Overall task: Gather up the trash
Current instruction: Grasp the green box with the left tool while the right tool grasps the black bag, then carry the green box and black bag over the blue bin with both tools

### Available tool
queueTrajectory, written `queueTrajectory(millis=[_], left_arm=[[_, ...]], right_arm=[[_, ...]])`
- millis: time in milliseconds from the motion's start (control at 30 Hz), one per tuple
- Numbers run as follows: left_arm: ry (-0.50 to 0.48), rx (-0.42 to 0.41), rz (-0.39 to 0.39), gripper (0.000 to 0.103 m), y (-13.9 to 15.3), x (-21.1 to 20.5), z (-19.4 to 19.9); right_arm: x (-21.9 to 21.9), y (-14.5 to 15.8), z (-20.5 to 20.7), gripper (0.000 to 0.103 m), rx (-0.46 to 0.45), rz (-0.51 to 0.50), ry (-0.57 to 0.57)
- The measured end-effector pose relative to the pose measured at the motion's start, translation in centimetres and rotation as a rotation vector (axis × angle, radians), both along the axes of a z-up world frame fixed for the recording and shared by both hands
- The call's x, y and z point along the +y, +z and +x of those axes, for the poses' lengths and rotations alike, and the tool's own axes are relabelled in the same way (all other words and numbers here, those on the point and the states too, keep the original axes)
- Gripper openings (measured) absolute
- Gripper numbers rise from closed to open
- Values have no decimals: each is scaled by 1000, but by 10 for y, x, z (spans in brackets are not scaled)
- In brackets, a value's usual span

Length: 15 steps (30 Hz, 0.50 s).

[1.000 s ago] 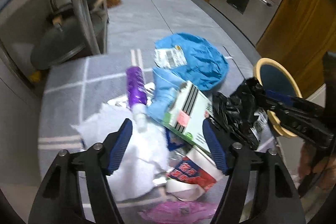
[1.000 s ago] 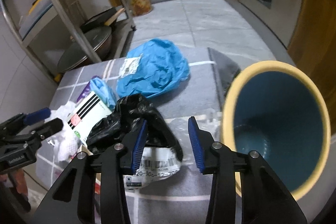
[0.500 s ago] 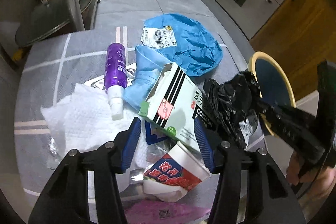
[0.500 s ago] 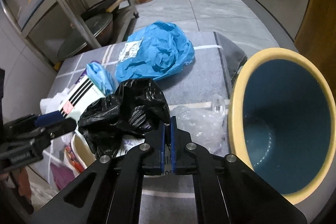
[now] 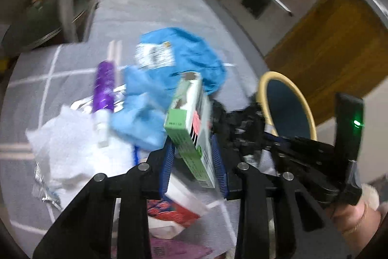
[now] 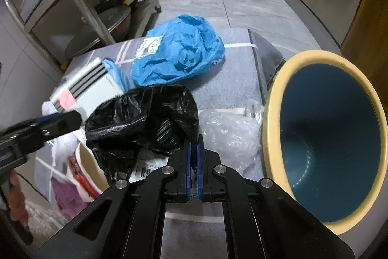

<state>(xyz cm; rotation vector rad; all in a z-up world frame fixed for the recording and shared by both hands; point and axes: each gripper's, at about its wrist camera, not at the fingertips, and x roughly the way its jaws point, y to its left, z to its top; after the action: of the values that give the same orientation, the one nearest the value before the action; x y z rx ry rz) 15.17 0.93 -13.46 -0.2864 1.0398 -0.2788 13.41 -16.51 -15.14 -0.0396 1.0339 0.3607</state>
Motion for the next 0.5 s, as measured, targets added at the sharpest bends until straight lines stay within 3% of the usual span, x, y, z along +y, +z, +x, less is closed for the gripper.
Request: queueTrajectory(millis=[100,133,167,233,500], left_arm=[[-44,-6,22,31,-1,-14,2],[-48,-5,39,30,-2,-17,3],[-54,-4,40,21,-3,-18,5],[-48,-8,51,21,-1,-20,6],[-57,-132,176,18,25,-32,-10]], right_arm=[[-1,-2,-1,5,4,-8,4],[-1,-3,-1,5,4,-11,5],[-1,-3,-2,5,3,-11,7],[-2,-1,-4,5,-5,-5,6],[-18,18,-21,4,-70,21,-40]])
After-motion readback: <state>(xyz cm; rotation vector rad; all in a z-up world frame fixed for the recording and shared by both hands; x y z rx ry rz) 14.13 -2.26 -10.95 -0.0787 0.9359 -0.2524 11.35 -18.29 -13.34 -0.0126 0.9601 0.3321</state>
